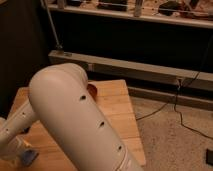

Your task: Place the white sponge in the ceramic bowl

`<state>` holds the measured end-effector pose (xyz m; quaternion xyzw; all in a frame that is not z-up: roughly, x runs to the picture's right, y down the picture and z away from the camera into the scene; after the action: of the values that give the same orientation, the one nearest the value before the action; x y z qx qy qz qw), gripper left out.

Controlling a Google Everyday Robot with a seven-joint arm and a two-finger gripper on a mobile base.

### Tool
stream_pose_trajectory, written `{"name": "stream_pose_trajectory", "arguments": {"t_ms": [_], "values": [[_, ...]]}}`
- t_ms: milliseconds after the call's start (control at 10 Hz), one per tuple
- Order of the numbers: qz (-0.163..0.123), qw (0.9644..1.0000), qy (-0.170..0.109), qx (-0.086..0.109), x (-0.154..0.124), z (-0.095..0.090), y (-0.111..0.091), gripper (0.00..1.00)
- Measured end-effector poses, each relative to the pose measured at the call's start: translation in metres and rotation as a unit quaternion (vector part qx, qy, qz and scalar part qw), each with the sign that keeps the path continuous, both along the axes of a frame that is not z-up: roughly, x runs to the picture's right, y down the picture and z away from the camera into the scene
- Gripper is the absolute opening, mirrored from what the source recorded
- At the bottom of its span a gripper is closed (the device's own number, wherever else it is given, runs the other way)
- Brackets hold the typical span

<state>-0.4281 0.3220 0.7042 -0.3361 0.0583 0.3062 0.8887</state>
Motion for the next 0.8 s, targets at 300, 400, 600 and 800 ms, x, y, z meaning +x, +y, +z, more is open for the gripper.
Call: {"name": "stream_pose_trajectory", "arguments": {"t_ms": [300,400,600,800], "values": [[0.001,1.0000,-0.002,0.000,-0.0046,-0.0003,0.0001,0.65],[-0.002,1.0000,0.001,0.002,-0.0031,0.0010,-0.0005,0.65],[-0.006,0.9999,0.008,0.004,-0.0005,0.0040,0.0007,0.65],[-0.008,0.9999,0.011,0.003,-0.0030,0.0072,0.0038,0.65]]}}
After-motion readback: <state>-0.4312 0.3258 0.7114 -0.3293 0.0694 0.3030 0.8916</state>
